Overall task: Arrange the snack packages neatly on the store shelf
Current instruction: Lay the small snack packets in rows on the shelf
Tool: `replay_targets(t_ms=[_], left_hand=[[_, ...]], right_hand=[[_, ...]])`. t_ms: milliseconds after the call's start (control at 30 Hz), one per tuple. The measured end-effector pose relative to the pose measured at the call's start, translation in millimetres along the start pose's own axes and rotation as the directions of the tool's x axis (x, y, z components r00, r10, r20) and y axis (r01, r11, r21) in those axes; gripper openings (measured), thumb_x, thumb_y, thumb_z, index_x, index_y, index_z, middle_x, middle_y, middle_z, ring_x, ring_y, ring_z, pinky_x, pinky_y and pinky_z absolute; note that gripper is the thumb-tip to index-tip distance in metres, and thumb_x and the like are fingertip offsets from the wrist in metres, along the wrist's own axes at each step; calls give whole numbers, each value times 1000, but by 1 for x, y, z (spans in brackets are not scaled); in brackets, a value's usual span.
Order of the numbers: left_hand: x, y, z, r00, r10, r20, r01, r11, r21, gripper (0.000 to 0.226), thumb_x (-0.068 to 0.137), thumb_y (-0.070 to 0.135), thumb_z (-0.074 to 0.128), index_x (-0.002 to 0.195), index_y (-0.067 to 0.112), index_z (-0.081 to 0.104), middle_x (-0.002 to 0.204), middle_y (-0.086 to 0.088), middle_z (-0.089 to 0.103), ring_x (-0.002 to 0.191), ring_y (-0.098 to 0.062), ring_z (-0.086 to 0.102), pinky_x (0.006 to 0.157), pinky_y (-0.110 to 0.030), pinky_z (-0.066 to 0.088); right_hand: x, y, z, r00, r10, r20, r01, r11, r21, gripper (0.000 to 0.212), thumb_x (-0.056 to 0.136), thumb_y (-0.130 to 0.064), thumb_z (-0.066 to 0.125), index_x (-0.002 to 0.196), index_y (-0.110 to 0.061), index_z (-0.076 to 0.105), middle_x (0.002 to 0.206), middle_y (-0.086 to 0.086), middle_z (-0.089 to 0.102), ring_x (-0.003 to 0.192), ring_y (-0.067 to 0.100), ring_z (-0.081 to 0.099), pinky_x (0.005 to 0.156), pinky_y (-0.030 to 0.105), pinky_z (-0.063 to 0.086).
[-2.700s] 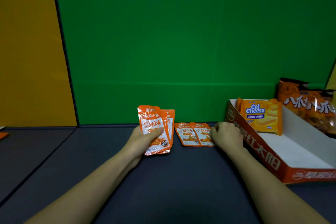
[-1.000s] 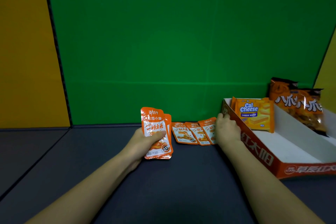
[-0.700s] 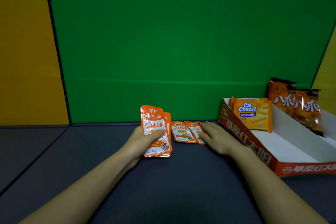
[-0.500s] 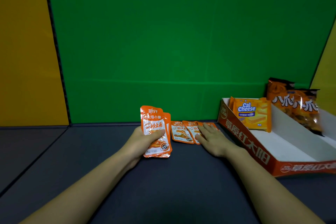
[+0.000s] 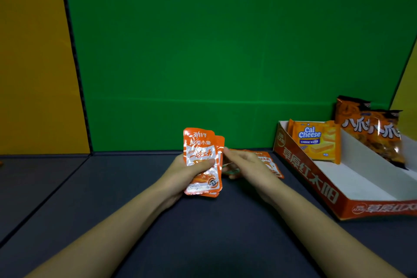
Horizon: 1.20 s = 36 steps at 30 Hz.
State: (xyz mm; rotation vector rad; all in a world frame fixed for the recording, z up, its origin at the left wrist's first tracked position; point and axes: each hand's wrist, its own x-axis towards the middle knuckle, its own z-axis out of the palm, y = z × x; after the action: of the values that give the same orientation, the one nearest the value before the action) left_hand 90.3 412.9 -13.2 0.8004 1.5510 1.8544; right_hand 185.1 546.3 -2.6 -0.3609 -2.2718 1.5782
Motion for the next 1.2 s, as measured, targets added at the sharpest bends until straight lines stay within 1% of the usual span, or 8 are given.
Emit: replay_targets(t_ms=[100, 200, 333, 433, 600, 767, 1000, 1200], left_hand=[[-2, 1, 1, 996, -42, 75, 42, 999, 0, 14, 86, 14, 62, 99, 15, 66, 85, -1, 76, 74, -14, 72, 65, -24, 57], [-1, 1, 0, 996, -40, 76, 41, 999, -5, 14, 86, 11, 62, 98, 14, 66, 88, -3, 76, 75, -15, 72, 67, -25, 58], [3, 5, -10, 996, -27, -86, 25, 999, -27, 9, 86, 10, 61, 94, 10, 65, 95, -11, 74, 71, -17, 72, 66, -27, 59], [2, 10, -17, 993, -49, -107, 47, 999, -17, 10, 87, 11, 59, 97, 9, 62, 81, -11, 75, 67, -18, 73, 62, -25, 59], [0, 10, -19, 989, -60, -135, 74, 992, 98, 6, 87, 15, 57, 86, 12, 62, 65, -1, 73, 55, -12, 69, 54, -21, 53], [0, 8, -19, 989, -64, -130, 85, 983, 166, 12, 88, 16, 49, 82, 11, 58, 69, -5, 69, 58, -15, 65, 61, -25, 52], [0, 10, -19, 989, 22, -149, 25, 953, 302, 16, 87, 12, 59, 99, 3, 58, 83, -18, 67, 70, -29, 55, 48, -21, 44], [-7, 13, 13, 988, 116, -101, -76, 941, 330, 12, 93, 18, 54, 90, 8, 58, 50, 6, 61, 35, -3, 47, 32, -15, 33]], right_hand=[[2, 3, 1, 1000, -29, 8, 28, 994, 104, 22, 94, -24, 52, 97, -12, 71, 94, 2, 73, 87, 12, 67, 83, 25, 51], [1, 2, -7, 998, -24, -50, 30, 992, 126, 20, 92, -20, 55, 83, -9, 69, 80, 4, 71, 71, 11, 65, 67, 14, 52], [8, 12, -33, 967, 19, -255, -50, 992, -115, 30, 94, -28, 52, 69, -14, 61, 71, 4, 66, 63, 12, 55, 66, 28, 44], [10, 28, -38, 978, 151, -143, -188, 937, -295, 28, 93, -36, 52, 73, -16, 56, 78, 19, 63, 71, 19, 51, 69, 30, 36], [10, 24, -28, 977, 199, -81, -212, 828, -518, 43, 93, -39, 49, 59, -20, 32, 63, 2, 36, 58, 15, 33, 56, 28, 25], [6, 24, -25, 976, 213, -48, -196, 758, -622, 42, 94, -44, 46, 62, -20, 33, 66, 1, 40, 67, 17, 39, 63, 30, 29], [4, 28, -27, 983, 121, -135, -182, 683, -707, 40, 88, -53, 50, 70, -18, 48, 72, -2, 54, 74, 17, 52, 68, 32, 41], [-15, 3, -56, 915, -167, -368, -91, 802, -590, 40, 85, -57, 50, 65, -22, 50, 65, -9, 54, 69, 14, 54, 67, 33, 43]])
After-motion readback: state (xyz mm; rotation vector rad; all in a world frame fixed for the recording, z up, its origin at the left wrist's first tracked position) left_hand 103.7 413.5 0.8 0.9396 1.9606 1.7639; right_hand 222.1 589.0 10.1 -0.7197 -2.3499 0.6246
